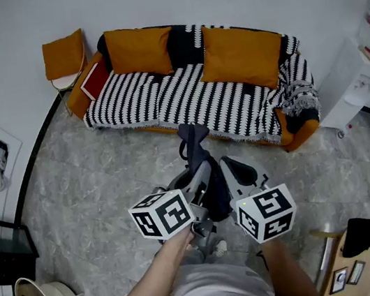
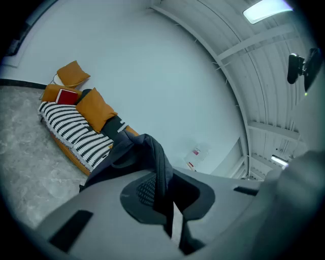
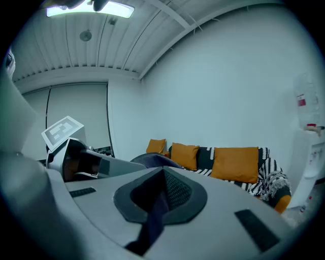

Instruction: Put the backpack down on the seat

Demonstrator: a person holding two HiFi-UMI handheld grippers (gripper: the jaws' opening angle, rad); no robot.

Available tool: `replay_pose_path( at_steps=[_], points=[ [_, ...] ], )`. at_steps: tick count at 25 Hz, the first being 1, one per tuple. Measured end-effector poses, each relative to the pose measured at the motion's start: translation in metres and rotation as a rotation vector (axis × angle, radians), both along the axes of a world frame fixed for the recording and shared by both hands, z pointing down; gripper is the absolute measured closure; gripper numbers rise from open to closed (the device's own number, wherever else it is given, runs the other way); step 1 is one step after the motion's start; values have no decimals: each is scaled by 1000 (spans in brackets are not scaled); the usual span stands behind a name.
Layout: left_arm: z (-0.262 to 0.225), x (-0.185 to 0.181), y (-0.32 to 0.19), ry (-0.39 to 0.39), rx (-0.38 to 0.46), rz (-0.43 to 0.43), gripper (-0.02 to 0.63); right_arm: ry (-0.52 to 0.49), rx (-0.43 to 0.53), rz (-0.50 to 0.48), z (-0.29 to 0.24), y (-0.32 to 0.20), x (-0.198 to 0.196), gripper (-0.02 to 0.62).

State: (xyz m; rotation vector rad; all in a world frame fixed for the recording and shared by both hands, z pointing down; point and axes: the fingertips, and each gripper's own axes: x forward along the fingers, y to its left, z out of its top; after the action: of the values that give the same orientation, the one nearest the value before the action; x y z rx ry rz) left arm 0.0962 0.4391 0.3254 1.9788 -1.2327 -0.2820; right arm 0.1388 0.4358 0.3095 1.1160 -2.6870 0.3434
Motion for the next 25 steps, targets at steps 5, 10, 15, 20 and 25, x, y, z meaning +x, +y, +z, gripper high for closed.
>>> replay_pose_path(
  at_steps=[5, 10, 15, 20, 25],
  points=[
    [-4, 2, 2, -11, 6, -1, 589, -15, -2, 0, -2, 5, 2, 594],
    [-5, -6, -5, -13, 8, -11, 589, -20, -1, -1, -2, 0, -1, 594],
    [-2, -24, -23, -4, -5, 1, 589, -13, -8, 6, 1, -18, -19, 594],
    [4, -46, -55, 15, -17, 35, 589, -17, -23, 50, 5, -52, -40, 594],
    [7, -70, -87, 14, -22, 83, 589, -18, -29, 77, 7, -88, -74, 594]
  ],
)
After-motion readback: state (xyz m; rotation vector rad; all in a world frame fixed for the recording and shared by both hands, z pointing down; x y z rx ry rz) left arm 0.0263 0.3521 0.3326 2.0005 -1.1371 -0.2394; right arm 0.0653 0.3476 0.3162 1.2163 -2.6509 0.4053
